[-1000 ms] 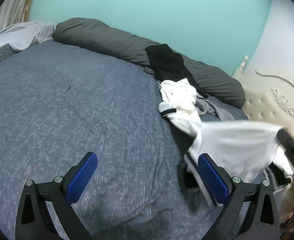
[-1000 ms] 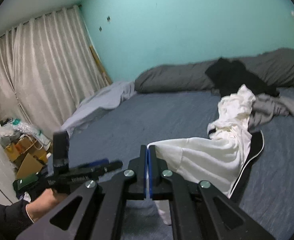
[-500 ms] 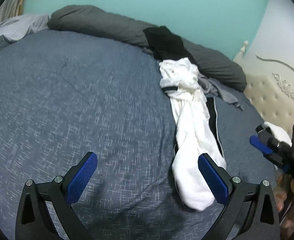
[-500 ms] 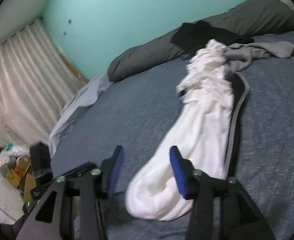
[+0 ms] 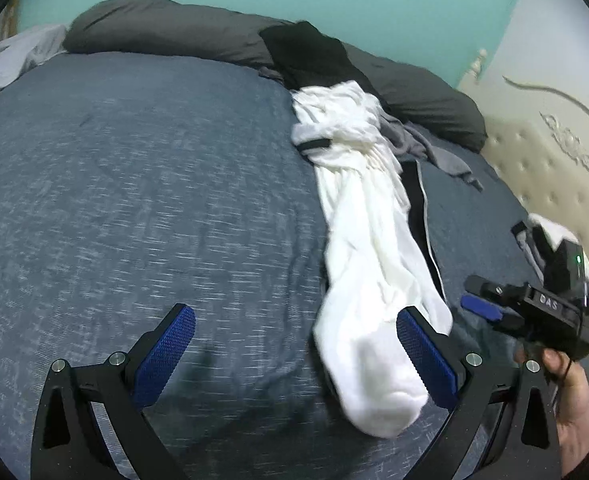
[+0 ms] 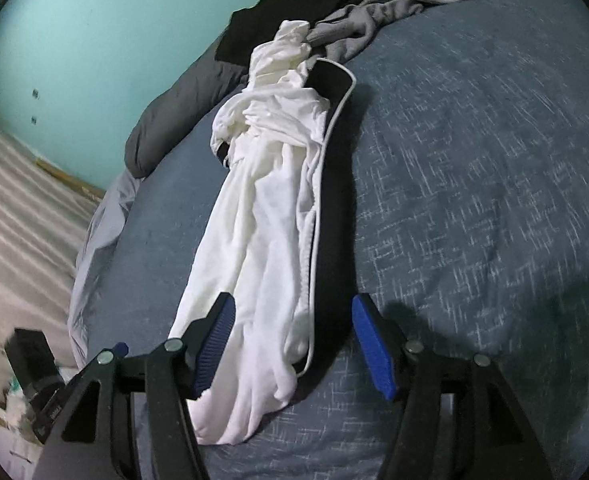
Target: Fold clothes
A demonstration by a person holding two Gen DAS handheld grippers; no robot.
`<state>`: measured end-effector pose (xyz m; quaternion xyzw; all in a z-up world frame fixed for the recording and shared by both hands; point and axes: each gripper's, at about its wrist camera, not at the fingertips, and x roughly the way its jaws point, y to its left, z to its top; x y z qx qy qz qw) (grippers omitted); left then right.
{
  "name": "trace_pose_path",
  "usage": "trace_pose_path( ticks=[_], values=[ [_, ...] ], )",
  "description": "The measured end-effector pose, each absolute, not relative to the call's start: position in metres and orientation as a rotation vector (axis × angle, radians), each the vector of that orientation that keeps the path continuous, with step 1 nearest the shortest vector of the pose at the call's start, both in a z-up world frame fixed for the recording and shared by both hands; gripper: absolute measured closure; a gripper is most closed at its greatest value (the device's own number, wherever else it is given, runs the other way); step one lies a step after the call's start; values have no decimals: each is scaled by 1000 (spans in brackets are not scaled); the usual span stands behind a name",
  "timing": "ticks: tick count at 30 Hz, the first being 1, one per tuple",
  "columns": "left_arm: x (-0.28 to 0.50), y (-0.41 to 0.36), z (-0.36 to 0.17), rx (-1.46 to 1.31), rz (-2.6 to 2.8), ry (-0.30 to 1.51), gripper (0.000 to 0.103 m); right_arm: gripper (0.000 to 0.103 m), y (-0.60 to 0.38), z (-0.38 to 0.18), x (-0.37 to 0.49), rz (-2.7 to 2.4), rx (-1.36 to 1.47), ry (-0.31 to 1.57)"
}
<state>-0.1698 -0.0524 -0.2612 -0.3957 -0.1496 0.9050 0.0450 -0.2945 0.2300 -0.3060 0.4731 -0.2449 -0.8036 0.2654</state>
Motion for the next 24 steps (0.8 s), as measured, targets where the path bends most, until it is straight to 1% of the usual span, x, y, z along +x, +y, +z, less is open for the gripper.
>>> trace_pose_path(
  ticks=[3,5,6,8,9,10,11,12,15,20,24],
  values=[
    [-175,-39,-268,-1240,2727,-398,0,41,225,-313,-297,-2124,1294,-662],
    [-176,-36,-270,-1247,2719,-380,0,42,221,-320,-299,-2119,1312,-615],
    [-176,-35,-270,-1247,2718,-374,0,45,221,-324,-299,-2121,1324,-611],
    [-175,-33,-271,-1247,2717,-363,0,54,221,-331,-300,-2122,1345,-606],
    [-174,-32,-271,-1247,2716,-357,0,64,223,-333,-300,-2115,1345,-619],
    [-174,-31,-271,-1248,2715,-351,0,75,225,-336,-300,-2107,1350,-636],
    [-174,-31,-271,-1248,2715,-345,0,82,227,-338,-300,-2099,1354,-655],
    [-173,-30,-272,-1248,2714,-339,0,91,229,-339,-300,-2087,1351,-676],
    [-172,-27,-272,-1248,2712,-322,0,101,227,-335,-297,-2059,1318,-685],
    [-166,-35,-268,-1216,2719,-338,0,102,217,-322,-289,-2032,1233,-669],
    [-158,-48,-268,-1218,2752,-332,0,102,220,-316,-286,-2124,1239,-631]
  ],
)
